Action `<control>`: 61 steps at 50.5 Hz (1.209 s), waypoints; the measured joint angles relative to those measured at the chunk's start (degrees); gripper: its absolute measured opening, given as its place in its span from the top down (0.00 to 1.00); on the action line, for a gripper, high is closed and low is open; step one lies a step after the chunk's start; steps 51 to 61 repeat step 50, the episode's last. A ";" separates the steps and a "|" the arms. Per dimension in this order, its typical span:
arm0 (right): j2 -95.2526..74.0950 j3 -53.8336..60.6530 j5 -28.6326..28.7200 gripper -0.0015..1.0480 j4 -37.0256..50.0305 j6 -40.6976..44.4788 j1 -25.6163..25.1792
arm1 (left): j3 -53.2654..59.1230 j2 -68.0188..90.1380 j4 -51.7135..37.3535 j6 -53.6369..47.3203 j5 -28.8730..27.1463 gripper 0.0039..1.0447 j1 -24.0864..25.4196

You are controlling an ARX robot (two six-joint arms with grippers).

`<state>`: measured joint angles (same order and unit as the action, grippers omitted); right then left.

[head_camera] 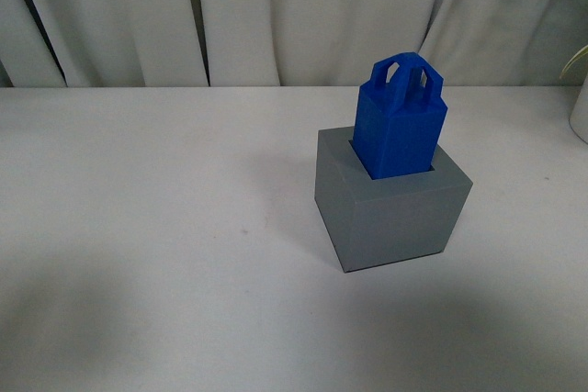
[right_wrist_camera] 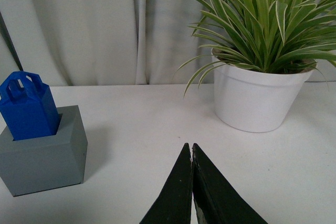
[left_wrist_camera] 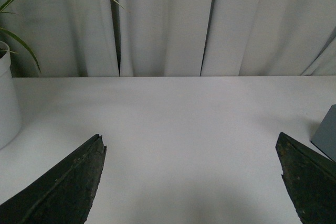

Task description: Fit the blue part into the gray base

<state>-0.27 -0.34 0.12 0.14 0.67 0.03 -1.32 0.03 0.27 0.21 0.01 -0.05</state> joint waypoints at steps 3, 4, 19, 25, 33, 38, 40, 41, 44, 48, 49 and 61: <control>-0.02 0.00 0.02 0.92 -0.02 0.02 0.00 | 0.00 0.00 0.00 0.00 0.00 0.06 0.00; -0.02 0.00 0.00 0.89 -0.02 0.02 0.00 | 0.00 0.00 0.00 0.02 -0.02 0.06 0.00; 0.02 0.00 0.00 0.46 -0.02 0.02 0.00 | 0.00 0.00 0.00 0.02 -0.02 0.06 0.00; 0.02 0.00 0.00 0.29 -0.02 0.02 0.00 | 0.00 0.00 0.00 0.02 -0.02 0.06 0.00; 0.02 0.00 0.00 0.06 -0.02 -0.02 0.00 | 0.00 0.00 0.00 0.00 -0.02 0.06 0.00; 0.02 0.00 0.00 0.08 -0.02 -0.04 0.00 | 0.00 0.00 0.00 0.00 -0.02 0.06 0.00; 0.02 0.00 0.00 0.08 -0.02 -0.04 0.00 | 0.00 0.00 0.00 0.02 -0.02 0.06 0.00; 0.02 0.00 0.02 0.07 -0.02 -0.04 0.00 | 0.00 0.00 0.00 0.02 -0.02 0.06 0.00; 0.02 0.00 0.00 0.07 -0.02 -0.07 0.00 | 0.00 0.00 0.00 0.00 -0.02 0.06 0.00; 0.02 0.00 0.00 0.07 -0.02 -0.07 0.00 | 0.00 0.00 0.00 0.00 -0.02 0.06 0.00; 0.02 0.00 0.00 0.07 -0.02 -0.07 0.00 | 0.00 0.00 0.00 0.00 -0.02 0.06 0.00; 0.02 0.00 0.00 0.07 -0.02 -0.07 0.00 | 0.00 0.00 0.00 0.00 -0.02 0.06 0.00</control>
